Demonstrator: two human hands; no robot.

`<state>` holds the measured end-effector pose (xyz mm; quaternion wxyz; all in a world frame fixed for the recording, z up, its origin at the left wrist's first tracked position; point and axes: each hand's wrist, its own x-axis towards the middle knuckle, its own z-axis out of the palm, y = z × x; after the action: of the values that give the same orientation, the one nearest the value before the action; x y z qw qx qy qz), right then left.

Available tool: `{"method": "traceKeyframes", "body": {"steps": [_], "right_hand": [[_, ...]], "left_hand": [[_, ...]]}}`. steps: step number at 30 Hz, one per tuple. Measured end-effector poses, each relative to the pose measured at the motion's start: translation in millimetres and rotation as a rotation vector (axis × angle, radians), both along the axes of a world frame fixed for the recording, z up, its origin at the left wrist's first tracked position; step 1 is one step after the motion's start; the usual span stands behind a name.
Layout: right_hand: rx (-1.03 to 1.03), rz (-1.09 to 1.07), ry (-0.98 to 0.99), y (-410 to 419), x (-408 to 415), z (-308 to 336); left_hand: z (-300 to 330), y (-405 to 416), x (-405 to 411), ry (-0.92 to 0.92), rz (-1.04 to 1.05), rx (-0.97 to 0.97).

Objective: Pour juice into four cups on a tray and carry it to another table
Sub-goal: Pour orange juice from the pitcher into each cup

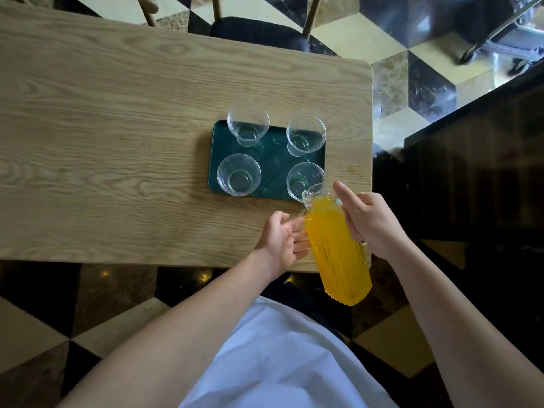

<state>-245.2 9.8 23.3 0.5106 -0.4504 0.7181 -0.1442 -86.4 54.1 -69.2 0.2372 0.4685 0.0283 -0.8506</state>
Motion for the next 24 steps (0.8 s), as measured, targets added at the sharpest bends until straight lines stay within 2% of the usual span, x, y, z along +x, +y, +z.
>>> {"method": "traceKeyframes", "body": {"steps": [24], "right_hand": [[0.074,0.01,0.041,-19,-2,2]], "left_hand": [[-3,-7,-14,0.086,0.104,0.075]]}}
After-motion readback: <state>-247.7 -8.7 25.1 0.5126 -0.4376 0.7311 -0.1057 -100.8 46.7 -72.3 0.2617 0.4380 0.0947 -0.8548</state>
